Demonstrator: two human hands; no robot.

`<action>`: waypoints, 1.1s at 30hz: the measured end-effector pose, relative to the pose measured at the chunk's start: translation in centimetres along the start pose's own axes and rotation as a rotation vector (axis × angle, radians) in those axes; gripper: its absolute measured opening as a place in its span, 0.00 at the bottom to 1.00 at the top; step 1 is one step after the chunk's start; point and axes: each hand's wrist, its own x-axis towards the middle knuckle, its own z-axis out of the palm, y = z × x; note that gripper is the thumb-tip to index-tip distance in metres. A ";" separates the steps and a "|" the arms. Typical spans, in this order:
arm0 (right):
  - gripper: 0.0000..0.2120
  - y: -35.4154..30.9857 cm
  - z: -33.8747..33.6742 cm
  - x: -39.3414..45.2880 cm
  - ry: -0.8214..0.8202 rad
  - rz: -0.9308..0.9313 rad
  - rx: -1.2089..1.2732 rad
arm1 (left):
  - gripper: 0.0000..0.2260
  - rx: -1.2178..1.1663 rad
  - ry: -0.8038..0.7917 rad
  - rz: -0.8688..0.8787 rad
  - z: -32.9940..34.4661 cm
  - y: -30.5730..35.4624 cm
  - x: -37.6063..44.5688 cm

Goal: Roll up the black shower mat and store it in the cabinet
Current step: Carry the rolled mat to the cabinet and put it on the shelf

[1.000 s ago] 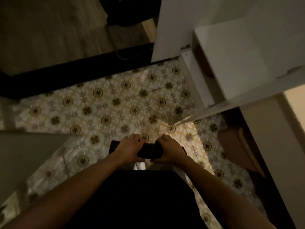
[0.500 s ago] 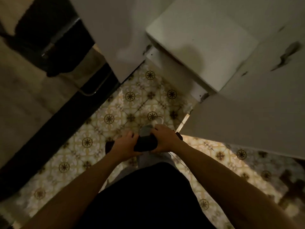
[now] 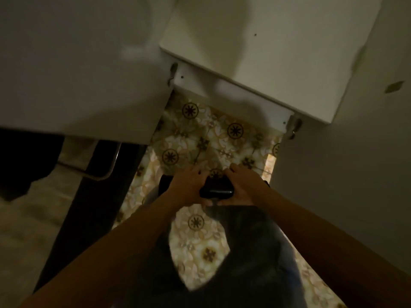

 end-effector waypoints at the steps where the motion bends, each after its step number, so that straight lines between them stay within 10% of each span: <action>1: 0.45 1.3 1.0 2.8 0.018 0.030 -0.005 | 0.42 0.036 -0.008 0.018 0.6 -1.8 3.1; 14: 0.42 13.7 13.5 32.9 0.255 0.037 -0.058 | 0.36 0.302 0.075 0.247 8.6 -21.8 31.9; 23: 0.34 19.9 7.4 41.1 0.565 0.087 -0.128 | 0.39 0.449 0.381 0.253 1.2 -25.7 42.2; 33: 0.38 23.2 1.1 44.6 0.524 0.187 -0.033 | 0.38 0.436 0.487 0.142 -3.7 -25.4 46.5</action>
